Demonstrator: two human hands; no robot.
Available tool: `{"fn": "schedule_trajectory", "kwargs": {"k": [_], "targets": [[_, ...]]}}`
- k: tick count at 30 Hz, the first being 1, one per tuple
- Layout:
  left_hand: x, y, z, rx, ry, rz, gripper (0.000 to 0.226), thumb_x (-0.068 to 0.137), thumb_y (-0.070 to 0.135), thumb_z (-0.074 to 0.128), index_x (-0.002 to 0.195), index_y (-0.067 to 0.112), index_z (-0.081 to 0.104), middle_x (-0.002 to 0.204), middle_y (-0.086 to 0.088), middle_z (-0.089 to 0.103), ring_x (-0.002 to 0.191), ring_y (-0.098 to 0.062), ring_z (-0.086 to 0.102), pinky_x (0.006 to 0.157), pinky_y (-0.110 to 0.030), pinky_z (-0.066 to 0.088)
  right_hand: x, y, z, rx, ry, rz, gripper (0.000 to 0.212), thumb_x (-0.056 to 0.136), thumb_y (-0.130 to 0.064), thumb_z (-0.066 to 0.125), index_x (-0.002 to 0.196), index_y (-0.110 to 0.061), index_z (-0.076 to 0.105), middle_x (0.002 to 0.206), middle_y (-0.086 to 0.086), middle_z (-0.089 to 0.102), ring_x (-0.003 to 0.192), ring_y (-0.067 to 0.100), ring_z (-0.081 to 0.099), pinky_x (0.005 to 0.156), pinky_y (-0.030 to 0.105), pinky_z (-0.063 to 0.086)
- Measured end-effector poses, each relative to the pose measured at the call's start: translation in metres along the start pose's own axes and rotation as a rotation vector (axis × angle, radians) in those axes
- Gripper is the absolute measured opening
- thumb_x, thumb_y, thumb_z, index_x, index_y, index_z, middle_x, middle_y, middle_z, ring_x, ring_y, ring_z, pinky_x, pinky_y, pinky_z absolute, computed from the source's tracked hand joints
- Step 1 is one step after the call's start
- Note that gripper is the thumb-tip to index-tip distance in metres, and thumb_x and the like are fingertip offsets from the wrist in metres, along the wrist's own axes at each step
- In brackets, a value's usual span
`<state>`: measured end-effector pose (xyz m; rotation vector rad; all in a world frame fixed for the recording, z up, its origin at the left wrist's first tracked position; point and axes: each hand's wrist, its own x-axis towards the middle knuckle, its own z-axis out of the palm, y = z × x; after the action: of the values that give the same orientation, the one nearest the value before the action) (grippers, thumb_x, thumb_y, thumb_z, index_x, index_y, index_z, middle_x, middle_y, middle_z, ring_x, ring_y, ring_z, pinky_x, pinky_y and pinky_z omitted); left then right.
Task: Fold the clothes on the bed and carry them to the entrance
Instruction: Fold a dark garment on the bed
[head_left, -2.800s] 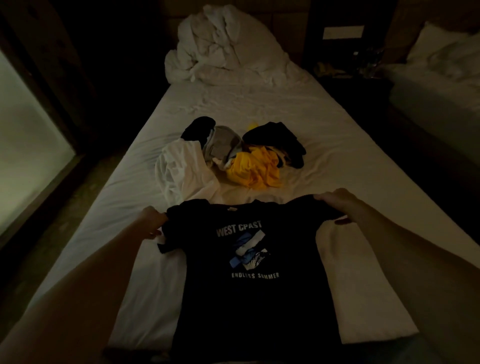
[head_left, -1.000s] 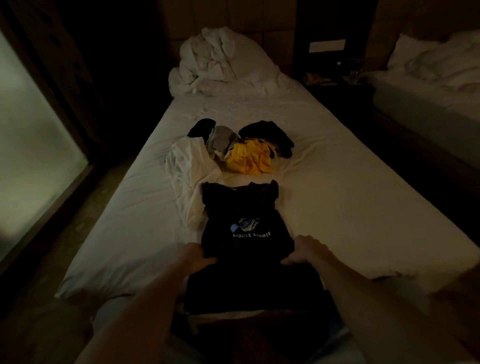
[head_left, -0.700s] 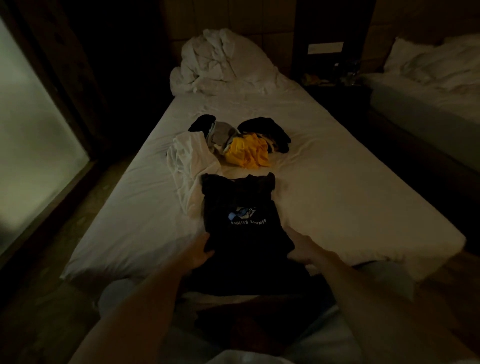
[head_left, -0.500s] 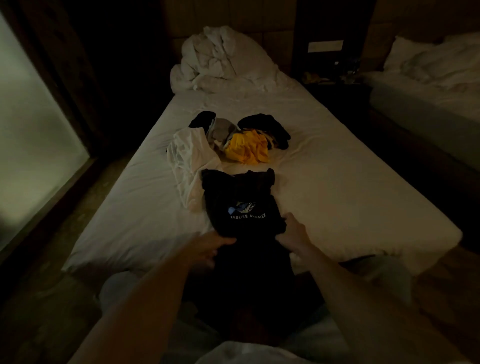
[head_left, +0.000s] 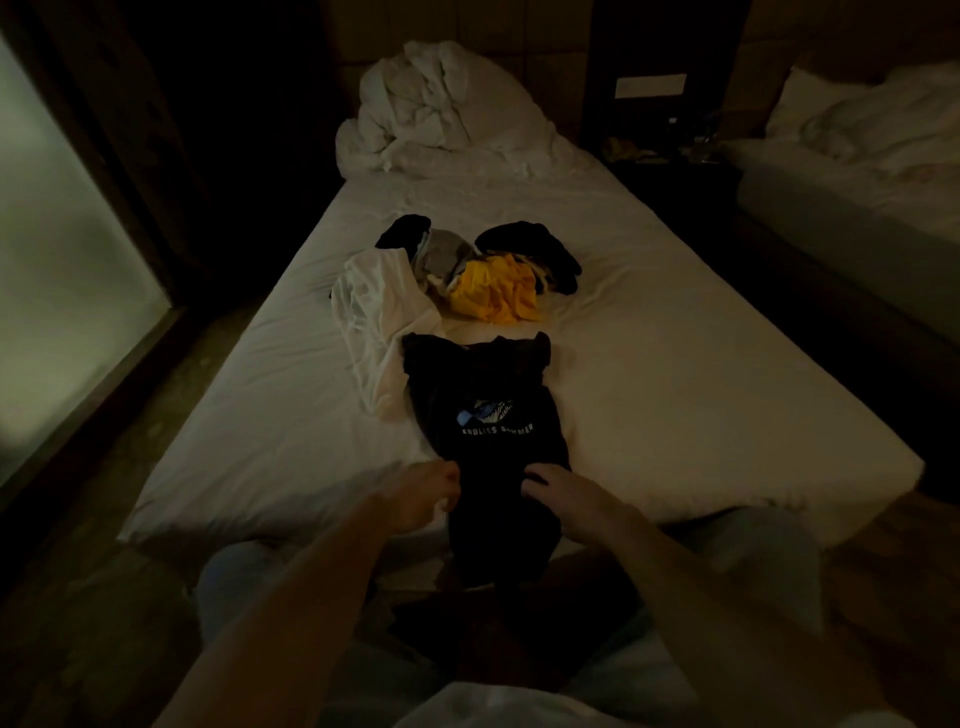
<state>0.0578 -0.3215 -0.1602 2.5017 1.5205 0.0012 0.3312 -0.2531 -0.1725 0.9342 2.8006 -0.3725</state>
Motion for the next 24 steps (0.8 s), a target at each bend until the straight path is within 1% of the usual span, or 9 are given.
{"fn": "schedule_trajectory", "kwargs": {"k": [3, 7, 11, 13, 16, 17, 19, 22, 24], "targets": [[0.009, 0.008, 0.004, 0.334, -0.151, 0.088, 0.047, 0.077, 0.007, 0.059, 0.123, 0.014, 0.053, 0.142, -0.016, 0.037, 0.128, -0.034, 0.038, 0.101, -0.044, 0.039, -0.002, -0.003, 0.006, -0.35, -0.111, -0.05, 0.084, 0.086, 0.011, 0.055, 0.153, -0.027, 0.02, 0.162, 0.014, -0.013, 0.15, 0.033, -0.007, 0.118, 0.048, 0.014], [0.014, 0.017, 0.009, 0.575, -0.3, 0.085, 0.072, 0.088, 0.022, 0.062, 0.149, 0.028, 0.025, 0.16, -0.016, 0.007, 0.146, -0.035, 0.013, 0.115, -0.046, 0.023, -0.001, 0.0, 0.012, -0.479, -0.126, -0.106, 0.063, 0.1, -0.015, 0.044, 0.15, -0.04, 0.016, 0.161, 0.019, -0.015, 0.148, 0.042, -0.01, 0.119, 0.056, 0.01], [0.019, 0.018, 0.016, 0.614, -0.148, 0.125, 0.07, 0.047, 0.045, 0.089, 0.113, 0.045, 0.064, 0.125, -0.01, 0.061, 0.108, -0.03, 0.061, 0.081, -0.034, 0.055, 0.005, -0.008, 0.023, -0.529, -0.136, -0.038, 0.061, 0.086, -0.043, 0.061, 0.135, -0.04, 0.025, 0.155, 0.027, 0.027, 0.138, 0.051, 0.031, 0.101, 0.064, 0.04], [0.022, 0.013, 0.025, 0.603, -0.075, 0.15, 0.062, 0.043, 0.045, 0.088, 0.101, 0.045, 0.066, 0.114, -0.007, 0.062, 0.097, -0.026, 0.064, 0.074, -0.031, 0.056, 0.01, -0.01, 0.028, -0.409, -0.106, 0.022, 0.073, 0.058, -0.048, 0.086, 0.118, -0.04, 0.045, 0.134, 0.021, 0.058, 0.116, 0.043, 0.059, 0.083, 0.057, 0.055], [0.026, 0.017, 0.021, 0.552, 0.103, 0.159, 0.025, 0.064, 0.046, 0.068, 0.088, 0.039, 0.067, 0.103, -0.002, 0.057, 0.093, -0.021, 0.052, 0.078, -0.028, 0.046, 0.013, -0.013, 0.012, -0.328, 0.028, -0.038, 0.06, 0.075, -0.026, 0.074, 0.13, -0.031, 0.05, 0.152, 0.019, 0.034, 0.138, 0.042, 0.035, 0.104, 0.062, 0.036], [0.028, 0.017, 0.017, 0.511, 0.177, 0.149, 0.019, 0.071, 0.045, 0.057, 0.083, 0.035, 0.068, 0.098, 0.0, 0.057, 0.09, -0.019, 0.051, 0.08, -0.027, 0.039, 0.014, -0.011, 0.007, -0.246, 0.017, -0.008, 0.054, 0.086, -0.02, 0.06, 0.137, -0.026, 0.043, 0.157, 0.015, 0.025, 0.143, 0.038, 0.025, 0.11, 0.057, 0.028], [0.036, 0.011, 0.01, 0.297, 0.302, 0.056, 0.029, 0.081, 0.04, 0.045, 0.082, 0.023, 0.069, 0.098, -0.002, 0.059, 0.09, -0.021, 0.055, 0.083, -0.03, 0.034, 0.017, -0.003, -0.011, -0.014, 0.109, 0.061, 0.043, 0.095, -0.016, 0.044, 0.138, -0.018, 0.042, 0.149, 0.013, 0.037, 0.134, 0.034, 0.039, 0.105, 0.045, 0.035], [0.047, 0.002, -0.015, -0.203, 0.526, -0.276, 0.033, 0.09, 0.026, 0.045, 0.099, 0.004, 0.068, 0.112, -0.006, 0.058, 0.101, -0.023, 0.055, 0.094, -0.036, 0.043, 0.03, 0.006, -0.04, 0.42, 0.333, 0.216, 0.021, 0.1, -0.019, 0.04, 0.119, -0.014, 0.048, 0.117, 0.014, 0.06, 0.1, 0.032, 0.059, 0.08, 0.039, 0.046], [0.057, 0.0, -0.038, -0.605, 0.635, -0.489, 0.021, 0.093, 0.012, 0.051, 0.108, 0.005, 0.064, 0.113, -0.002, 0.057, 0.103, -0.019, 0.055, 0.094, -0.031, 0.044, 0.045, 0.004, -0.059, 0.675, 0.44, 0.278, 0.023, 0.103, -0.021, 0.042, 0.122, -0.011, 0.051, 0.116, 0.012, 0.061, 0.096, 0.025, 0.059, 0.08, 0.035, 0.047]]}}
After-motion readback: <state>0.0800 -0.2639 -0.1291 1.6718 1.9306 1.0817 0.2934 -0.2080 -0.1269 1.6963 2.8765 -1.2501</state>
